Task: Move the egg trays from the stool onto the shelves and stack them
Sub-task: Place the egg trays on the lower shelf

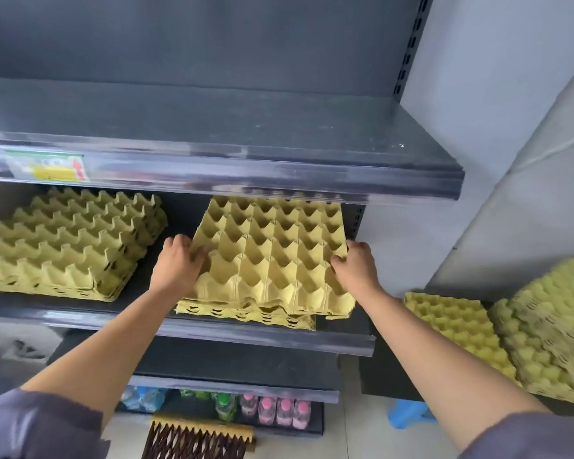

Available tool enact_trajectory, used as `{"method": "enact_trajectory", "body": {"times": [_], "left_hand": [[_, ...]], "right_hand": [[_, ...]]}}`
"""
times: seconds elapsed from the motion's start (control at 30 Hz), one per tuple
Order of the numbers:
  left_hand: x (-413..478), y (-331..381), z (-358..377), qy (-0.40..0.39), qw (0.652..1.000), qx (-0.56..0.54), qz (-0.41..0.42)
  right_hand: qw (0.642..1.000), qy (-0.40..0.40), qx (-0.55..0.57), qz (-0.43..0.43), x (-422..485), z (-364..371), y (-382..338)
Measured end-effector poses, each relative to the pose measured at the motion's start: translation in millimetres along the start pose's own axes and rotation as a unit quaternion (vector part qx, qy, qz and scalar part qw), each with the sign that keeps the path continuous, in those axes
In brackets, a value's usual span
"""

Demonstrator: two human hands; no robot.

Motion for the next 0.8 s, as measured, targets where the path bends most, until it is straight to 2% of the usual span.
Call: {"method": "enact_trajectory", "body": {"times": [0.3, 0.43, 0.67, 0.8], "left_hand": [[18, -39, 21, -0.031, 0.997, 0.030, -0.056], [23, -48, 26, -0.035, 0.996, 0.035, -0.073], [33, -54, 24, -0.043, 0.996, 0.030, -0.069], [41, -49, 7, -0.014, 0.998, 0.021, -0.053]], "right_hand": [[0.999, -0.041, -0.021, -0.010, 19, 41, -21], [1.000, -0.022, -0.009, -0.008, 17, 45, -24], [0.999, -0.029, 0.010, 0.029, 5, 55, -21], [0.999, -0.005, 0.045, 0.023, -3, 44, -27]]}}
Point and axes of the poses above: each hand's wrist, its own x-axis towards the middle knuckle, its own z-axis out of the palm, y = z × x, the point moved 10 cm from there along x, towards the middle knuckle, and after that the axes turned 12 degrees about z, right-handed, at the moved point
